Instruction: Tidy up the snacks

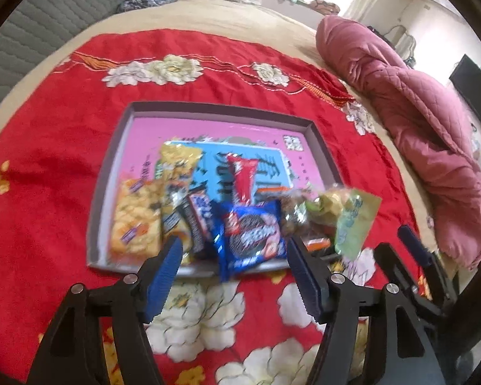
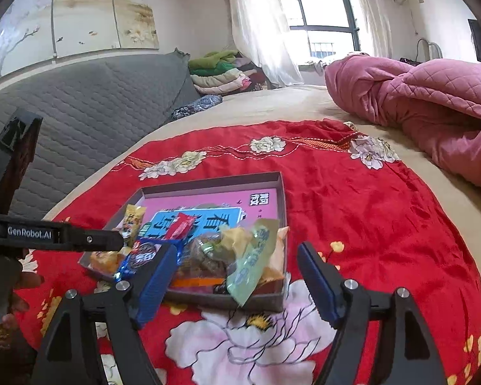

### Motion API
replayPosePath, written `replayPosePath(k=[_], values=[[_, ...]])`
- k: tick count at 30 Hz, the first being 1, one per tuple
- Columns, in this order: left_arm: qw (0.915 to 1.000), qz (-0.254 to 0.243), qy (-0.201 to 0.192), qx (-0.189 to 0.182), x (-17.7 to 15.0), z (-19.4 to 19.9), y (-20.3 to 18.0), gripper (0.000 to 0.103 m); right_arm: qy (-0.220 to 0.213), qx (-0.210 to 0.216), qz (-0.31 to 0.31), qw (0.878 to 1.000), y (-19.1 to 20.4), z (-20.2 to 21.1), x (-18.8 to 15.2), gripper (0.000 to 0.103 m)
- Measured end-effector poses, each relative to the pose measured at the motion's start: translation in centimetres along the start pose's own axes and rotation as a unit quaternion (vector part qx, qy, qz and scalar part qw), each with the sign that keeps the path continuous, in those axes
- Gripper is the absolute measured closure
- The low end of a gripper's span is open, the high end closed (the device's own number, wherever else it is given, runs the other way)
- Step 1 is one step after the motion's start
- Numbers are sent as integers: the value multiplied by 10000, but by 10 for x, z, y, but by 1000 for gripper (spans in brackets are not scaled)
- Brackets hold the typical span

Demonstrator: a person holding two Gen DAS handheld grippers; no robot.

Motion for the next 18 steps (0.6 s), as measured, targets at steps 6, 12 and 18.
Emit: replayPosePath(k=[6,12,18], values=[[9997,81,36,228,-26,13,6,31,71,-175,156,9997,13,9,-10,15],[9990,25,-35,440,-47,22,3,29,230,-539,298,9978,19,19,-21,9],[9985,-131,116,517,-69,26,-1,28,467,-963,269,9939,18,31,-32,8]])
Point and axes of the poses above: each gripper's, at about its wrist camera, not at the fingertips, and z roughly against the way its jaws point, y to its left, x to its top, the point moved 4 cm from there along -z, roughly the way its jaws point, and after that the axes turned 11 degrees about -z, right-handed, at the moved point
